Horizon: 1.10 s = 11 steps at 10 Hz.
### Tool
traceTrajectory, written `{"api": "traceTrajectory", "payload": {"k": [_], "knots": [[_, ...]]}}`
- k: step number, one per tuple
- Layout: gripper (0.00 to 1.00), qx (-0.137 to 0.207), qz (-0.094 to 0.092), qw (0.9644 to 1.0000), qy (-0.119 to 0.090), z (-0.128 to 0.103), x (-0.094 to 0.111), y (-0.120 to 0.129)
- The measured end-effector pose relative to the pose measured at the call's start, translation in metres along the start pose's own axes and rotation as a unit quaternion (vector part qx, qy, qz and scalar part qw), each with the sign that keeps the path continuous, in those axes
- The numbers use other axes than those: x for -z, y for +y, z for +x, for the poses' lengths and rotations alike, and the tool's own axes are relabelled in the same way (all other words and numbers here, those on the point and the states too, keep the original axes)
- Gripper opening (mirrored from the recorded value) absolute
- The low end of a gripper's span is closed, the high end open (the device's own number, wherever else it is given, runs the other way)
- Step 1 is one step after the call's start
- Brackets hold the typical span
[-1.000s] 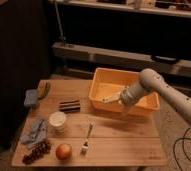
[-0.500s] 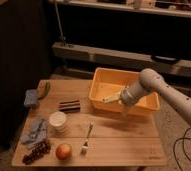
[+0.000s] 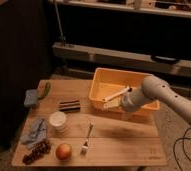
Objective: Place fork in table surface
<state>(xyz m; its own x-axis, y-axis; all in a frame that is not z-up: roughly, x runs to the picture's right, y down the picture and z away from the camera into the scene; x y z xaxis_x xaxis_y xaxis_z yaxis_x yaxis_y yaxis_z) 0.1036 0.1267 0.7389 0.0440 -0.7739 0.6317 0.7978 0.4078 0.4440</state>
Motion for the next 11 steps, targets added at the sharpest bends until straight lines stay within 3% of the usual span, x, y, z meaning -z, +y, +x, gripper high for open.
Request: {"api": "traceTrajectory", "payload": {"k": [1,3,4,5,7,10,11], "knots": [[0.8,0.023,0.0,0.9997,0.002,-0.007,-0.002,-0.002],[0.8,0.045,-0.031,0.9984,0.013,-0.02,-0.011,-0.007],[0.8,0.059,-0.069,0.9955,0.027,-0.033,-0.021,-0.016],[0.8,0.065,-0.089,0.9933,0.035,-0.039,-0.027,-0.021],[0.8,0.073,-0.123,0.9883,0.053,-0.047,-0.039,-0.033],[0.8,0.085,-0.166,0.981,0.054,-0.049,-0.062,-0.054],[0.8,0.092,-0.186,0.9766,0.055,-0.052,-0.07,-0.061]]}}
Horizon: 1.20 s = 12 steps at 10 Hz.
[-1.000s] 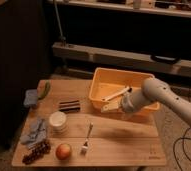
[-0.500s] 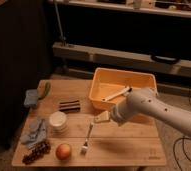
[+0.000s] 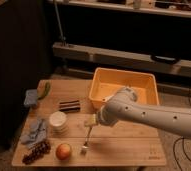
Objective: Place fork in table surface
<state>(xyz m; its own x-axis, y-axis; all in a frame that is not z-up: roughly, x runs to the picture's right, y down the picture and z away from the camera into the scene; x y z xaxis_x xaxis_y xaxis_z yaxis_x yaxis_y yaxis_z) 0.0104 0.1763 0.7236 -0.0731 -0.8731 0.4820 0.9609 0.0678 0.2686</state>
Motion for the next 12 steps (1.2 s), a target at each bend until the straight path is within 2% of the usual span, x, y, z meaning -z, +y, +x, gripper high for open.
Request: {"api": "traceTrajectory", "payload": {"k": [2,3,7,12], "knots": [[0.8,0.011,-0.023,0.9997,-0.004,-0.006,-0.007,-0.013],[0.8,0.02,-0.044,0.9988,-0.012,-0.013,-0.013,-0.017],[0.8,0.038,-0.093,0.9934,-0.057,-0.017,-0.043,-0.027],[0.8,0.029,-0.109,0.99,-0.086,-0.014,-0.075,-0.027]]}}
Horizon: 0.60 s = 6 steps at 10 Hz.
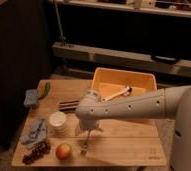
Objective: Place fork in table surface
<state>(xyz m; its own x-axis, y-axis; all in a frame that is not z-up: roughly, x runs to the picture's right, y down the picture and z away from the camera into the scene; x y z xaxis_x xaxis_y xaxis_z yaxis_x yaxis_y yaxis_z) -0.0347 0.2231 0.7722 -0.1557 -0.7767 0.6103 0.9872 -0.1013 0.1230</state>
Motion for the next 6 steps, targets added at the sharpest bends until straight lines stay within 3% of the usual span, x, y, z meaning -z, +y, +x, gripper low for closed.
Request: {"api": "traceTrajectory", "payload": {"k": [1,6], "knots": [[0.8,-0.005,-0.006,0.9999,-0.013,0.001,-0.007,-0.002],[0.8,-0.024,-0.007,0.9989,-0.041,0.0,-0.018,0.0]]}}
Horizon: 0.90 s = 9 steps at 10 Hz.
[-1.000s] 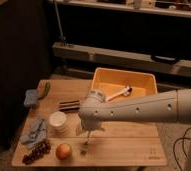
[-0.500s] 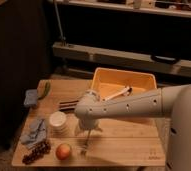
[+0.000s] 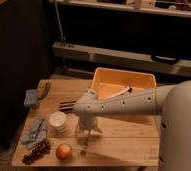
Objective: Place fork in table surface
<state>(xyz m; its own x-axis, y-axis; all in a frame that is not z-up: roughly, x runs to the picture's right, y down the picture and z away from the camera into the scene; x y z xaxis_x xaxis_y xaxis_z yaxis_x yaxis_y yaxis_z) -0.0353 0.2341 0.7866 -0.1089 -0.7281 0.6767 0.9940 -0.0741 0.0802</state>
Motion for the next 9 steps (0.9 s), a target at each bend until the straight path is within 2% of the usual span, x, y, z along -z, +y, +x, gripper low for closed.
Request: {"api": "traceTrajectory", "payload": {"k": [2,4,5,6,9], "knots": [[0.8,-0.004,0.001,1.0,-0.007,0.001,-0.005,0.0],[0.68,-0.003,0.002,0.9999,-0.011,0.0,-0.009,-0.001],[0.53,-0.001,0.002,0.9999,-0.014,0.0,-0.012,-0.002],[0.48,-0.001,0.003,0.9999,-0.016,-0.001,-0.013,-0.001],[0.15,0.003,0.005,0.9996,-0.026,-0.002,-0.018,-0.001]]}}
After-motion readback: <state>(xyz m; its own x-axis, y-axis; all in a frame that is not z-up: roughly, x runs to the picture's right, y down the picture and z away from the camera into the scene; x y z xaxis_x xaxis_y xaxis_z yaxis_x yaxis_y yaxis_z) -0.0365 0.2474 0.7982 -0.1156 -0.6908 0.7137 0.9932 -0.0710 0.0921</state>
